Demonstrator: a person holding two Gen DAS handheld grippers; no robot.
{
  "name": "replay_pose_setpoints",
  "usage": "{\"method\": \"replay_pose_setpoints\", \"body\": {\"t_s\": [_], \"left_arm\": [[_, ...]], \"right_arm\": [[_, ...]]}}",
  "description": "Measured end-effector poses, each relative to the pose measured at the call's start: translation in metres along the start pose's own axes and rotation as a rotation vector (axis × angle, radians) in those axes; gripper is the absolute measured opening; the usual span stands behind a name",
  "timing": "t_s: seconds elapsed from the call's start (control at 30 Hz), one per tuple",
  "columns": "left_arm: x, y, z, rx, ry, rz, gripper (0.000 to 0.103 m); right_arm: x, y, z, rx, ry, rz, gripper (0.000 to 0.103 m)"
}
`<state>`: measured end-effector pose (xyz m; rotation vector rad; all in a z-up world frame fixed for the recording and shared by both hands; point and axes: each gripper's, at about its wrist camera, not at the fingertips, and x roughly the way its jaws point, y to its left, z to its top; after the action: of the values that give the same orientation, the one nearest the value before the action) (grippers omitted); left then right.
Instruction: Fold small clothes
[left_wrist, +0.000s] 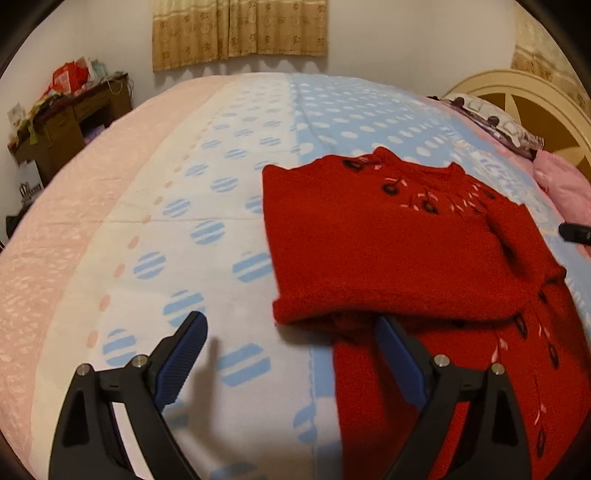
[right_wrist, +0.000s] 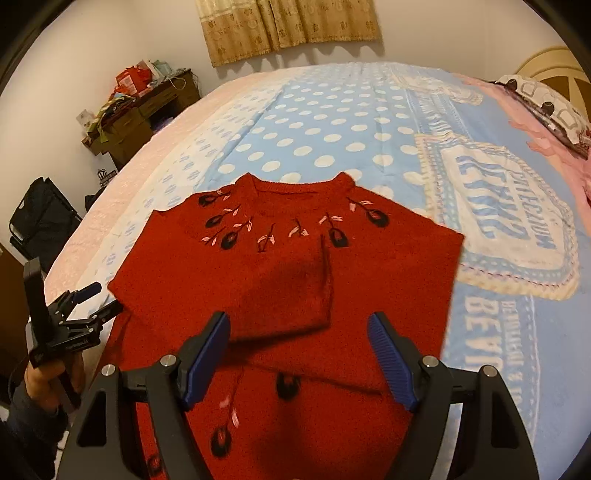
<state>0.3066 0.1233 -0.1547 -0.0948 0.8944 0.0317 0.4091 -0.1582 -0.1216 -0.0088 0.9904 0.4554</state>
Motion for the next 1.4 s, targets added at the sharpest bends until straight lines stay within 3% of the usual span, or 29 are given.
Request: {"method": "replay_pose_setpoints", "body": {"t_s": [0.1, 0.23, 0.4, 0.43, 0.47, 0.57, 0.97, 1.1, 1.4], "left_arm": [[0.003, 0.007, 0.003, -0.033, -0.013, -0.011, 0.095], [0.017, 0.015, -0.001, -0.074, 0.032, -0.014, 0.097], [0.020, 0.011, -0.004, -0.050, 0.040, 0.013, 0.103], [0.021, 0.010, -0.005, -0.047, 0.040, 0.015, 0.103], [0.021, 0.011, -0.005, -0.047, 0.039, 0.015, 0.103], [0.021, 0.012, -0.005, -0.050, 0.040, 0.015, 0.103], [0.023, 0.017, -0.004, -0.069, 0.048, 0.004, 0.103], [0.023, 0.019, -0.003, -0.080, 0.050, -0.004, 0.103], [0.022, 0.018, -0.004, -0.079, 0.051, -0.002, 0.103]], "right_arm": [[0.015, 0.000, 0.006, 0.010, 0.010, -0.027, 0.082], [0.041, 0.000, 0.009, 0.008, 0.043, -0.056, 0.083], [0.068, 0.004, 0.007, -0.006, 0.091, -0.049, 0.080], [0.071, 0.006, 0.005, -0.011, 0.094, -0.042, 0.073], [0.070, 0.008, 0.004, -0.023, 0.082, -0.037, 0.051], [0.056, 0.015, 0.001, -0.058, 0.035, -0.037, 0.013], [-0.044, -0.007, -0.007, -0.079, -0.202, -0.130, 0.009], [-0.050, -0.024, -0.018, -0.041, -0.203, -0.141, 0.009], [-0.011, -0.063, -0.043, 0.052, -0.087, -0.153, 0.009]]}}
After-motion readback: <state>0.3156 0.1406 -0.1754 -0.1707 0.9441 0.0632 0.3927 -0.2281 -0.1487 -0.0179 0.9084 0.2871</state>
